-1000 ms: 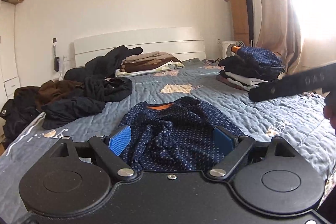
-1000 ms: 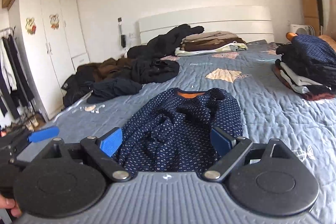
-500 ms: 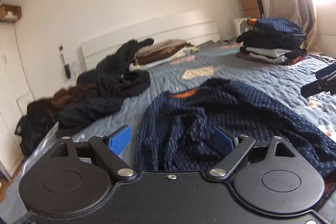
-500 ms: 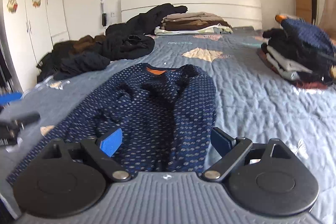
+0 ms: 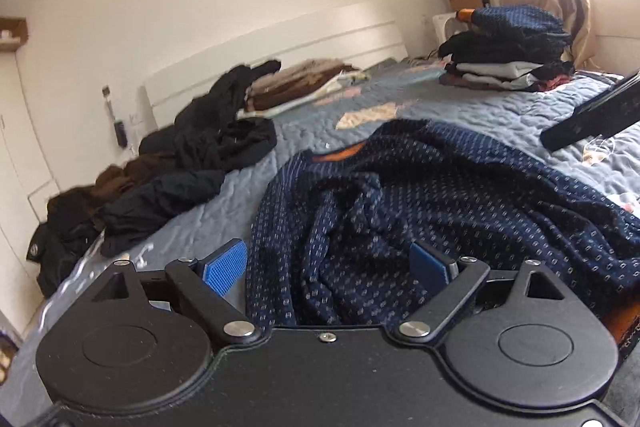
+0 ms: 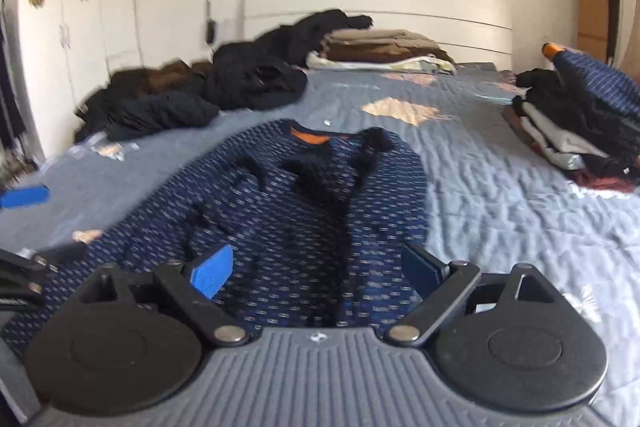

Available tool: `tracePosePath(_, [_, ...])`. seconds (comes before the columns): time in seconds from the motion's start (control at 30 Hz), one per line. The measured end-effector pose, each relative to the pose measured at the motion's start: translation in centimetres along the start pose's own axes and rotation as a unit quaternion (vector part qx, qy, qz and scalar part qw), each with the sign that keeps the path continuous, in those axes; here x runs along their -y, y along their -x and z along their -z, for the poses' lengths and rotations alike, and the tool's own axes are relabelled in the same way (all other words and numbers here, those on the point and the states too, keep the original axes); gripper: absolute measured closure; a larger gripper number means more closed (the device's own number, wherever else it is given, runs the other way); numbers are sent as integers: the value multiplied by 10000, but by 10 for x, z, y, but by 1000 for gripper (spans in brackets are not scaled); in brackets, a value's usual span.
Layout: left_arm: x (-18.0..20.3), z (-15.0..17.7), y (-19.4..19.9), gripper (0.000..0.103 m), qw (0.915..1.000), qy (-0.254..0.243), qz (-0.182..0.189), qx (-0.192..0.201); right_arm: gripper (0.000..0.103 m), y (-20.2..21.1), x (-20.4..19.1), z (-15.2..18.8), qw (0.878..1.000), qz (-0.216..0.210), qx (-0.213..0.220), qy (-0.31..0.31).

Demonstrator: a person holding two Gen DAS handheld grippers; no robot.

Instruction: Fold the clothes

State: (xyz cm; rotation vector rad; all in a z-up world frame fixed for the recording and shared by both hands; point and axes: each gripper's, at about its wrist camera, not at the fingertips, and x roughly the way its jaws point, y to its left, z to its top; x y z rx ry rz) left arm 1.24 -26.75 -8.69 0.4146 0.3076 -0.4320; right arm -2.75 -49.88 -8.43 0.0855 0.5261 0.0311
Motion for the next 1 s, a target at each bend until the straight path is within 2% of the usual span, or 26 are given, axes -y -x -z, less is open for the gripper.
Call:
tracePosePath(0.2, [2,-4,-12,15,9992,269,259,-140,12,-11,5,1,9990,-422,-72,-112])
tracePosePath(0.37, [0,-7,-18,15,9984,464,325,-38,12,-27,2,8,9988,-257,-393,123])
tracePosePath(0.53, [1,-5,-40,15,9983,370,325,-318,12,-43,-1,-2,9973,-363,-624,102])
tracePosePath(0.63, [-7,-2,-45,15,9970,446,445,-452,12,-53,-3,-8,9961,-431,-762,85])
tracePosePath(0.77, [-22,-5,-55,15,9926,740,464,-842,12,-60,-2,-19,9944,-423,-966,-93])
tracePosePath(0.83, [-28,-8,-53,15,9911,905,451,-871,12,-56,-1,-23,9929,-472,-1072,-225])
tracePosePath(1.0, [-36,-2,-48,15,9860,1292,425,-970,12,-44,0,-14,9918,-454,-1192,17])
